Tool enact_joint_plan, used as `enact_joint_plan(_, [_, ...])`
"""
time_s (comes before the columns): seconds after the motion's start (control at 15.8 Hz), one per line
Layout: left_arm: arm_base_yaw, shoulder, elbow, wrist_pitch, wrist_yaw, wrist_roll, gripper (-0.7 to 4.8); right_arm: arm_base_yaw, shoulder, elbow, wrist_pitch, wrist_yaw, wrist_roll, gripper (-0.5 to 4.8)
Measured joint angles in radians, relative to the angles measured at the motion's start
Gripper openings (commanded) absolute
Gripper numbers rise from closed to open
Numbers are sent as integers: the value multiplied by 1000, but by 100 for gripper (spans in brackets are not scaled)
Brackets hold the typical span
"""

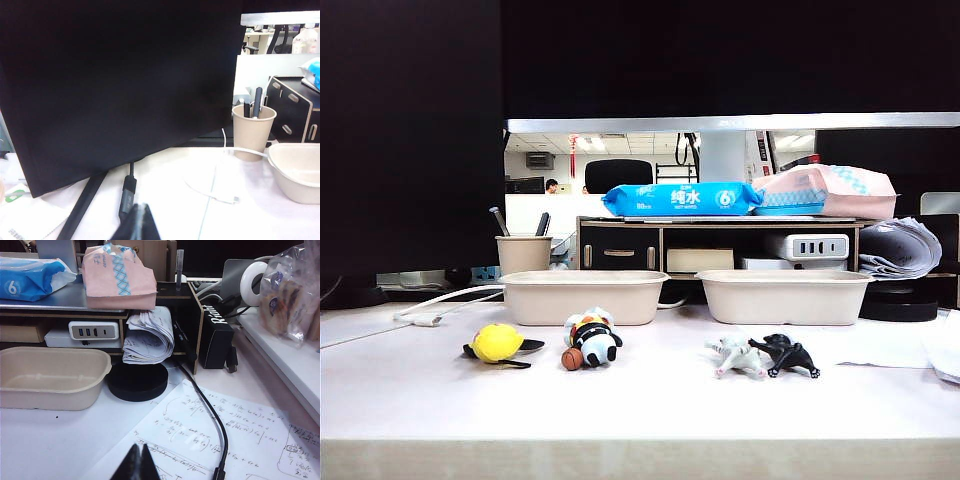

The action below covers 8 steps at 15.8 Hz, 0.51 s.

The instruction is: Put the dolls with similar sizes into the same paper box, while dolls with different sizes go into separate paper boxes.

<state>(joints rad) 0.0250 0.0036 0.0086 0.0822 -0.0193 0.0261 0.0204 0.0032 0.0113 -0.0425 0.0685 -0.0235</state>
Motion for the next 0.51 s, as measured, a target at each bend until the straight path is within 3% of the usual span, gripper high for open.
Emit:
enact_joint_plan(0.32, [0, 0, 0, -23, 0, 0, -4, 0, 0, 0, -1, 0, 0, -1])
enact_joint_plan(0.38, [0, 0, 0, -23, 0, 0, 37, 0, 0, 0, -1, 0, 4, -1])
enact_joint_plan(0.44, [0, 0, 2, -23, 0, -19, 212, 0, 0, 2, 1, -1, 35, 4])
enact_joint_plan(0.51, [0, 0, 11, -32, 0, -60, 479, 0, 2, 23, -18, -5, 69, 197])
